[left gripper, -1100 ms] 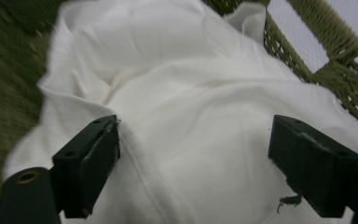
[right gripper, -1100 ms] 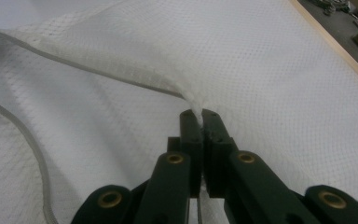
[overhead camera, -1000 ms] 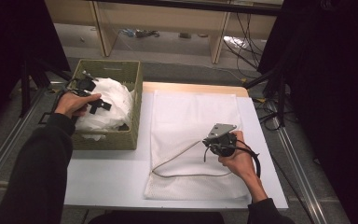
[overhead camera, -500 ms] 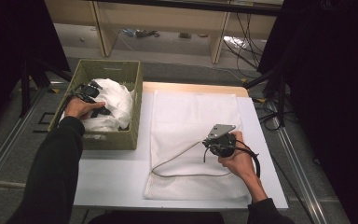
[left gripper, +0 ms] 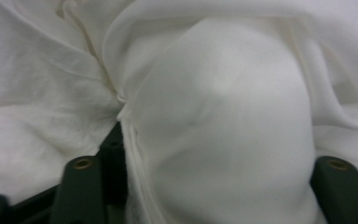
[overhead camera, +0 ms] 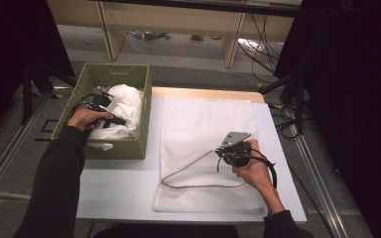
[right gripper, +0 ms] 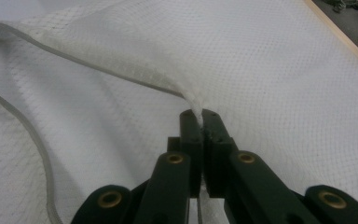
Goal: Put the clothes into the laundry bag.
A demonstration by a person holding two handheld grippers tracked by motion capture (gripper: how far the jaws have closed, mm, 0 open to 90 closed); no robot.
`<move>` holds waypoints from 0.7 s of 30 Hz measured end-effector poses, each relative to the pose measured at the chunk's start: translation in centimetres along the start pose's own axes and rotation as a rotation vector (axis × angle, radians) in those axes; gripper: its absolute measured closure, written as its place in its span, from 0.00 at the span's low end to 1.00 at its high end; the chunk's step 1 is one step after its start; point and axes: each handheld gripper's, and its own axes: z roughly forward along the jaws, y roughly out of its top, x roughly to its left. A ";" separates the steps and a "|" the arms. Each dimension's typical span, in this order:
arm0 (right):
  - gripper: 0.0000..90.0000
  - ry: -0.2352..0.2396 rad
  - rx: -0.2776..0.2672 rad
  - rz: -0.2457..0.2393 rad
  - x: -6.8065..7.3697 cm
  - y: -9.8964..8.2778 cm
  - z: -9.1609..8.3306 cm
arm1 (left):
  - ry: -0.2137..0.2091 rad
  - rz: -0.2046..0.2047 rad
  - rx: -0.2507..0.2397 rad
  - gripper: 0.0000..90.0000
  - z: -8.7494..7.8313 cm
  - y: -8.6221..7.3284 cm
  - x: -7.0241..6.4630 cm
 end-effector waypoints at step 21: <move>0.99 -0.006 -0.014 -0.019 0.2 0.0 0.1 | 0.039 -0.085 0.036 0.42 1.6 -0.1 0.2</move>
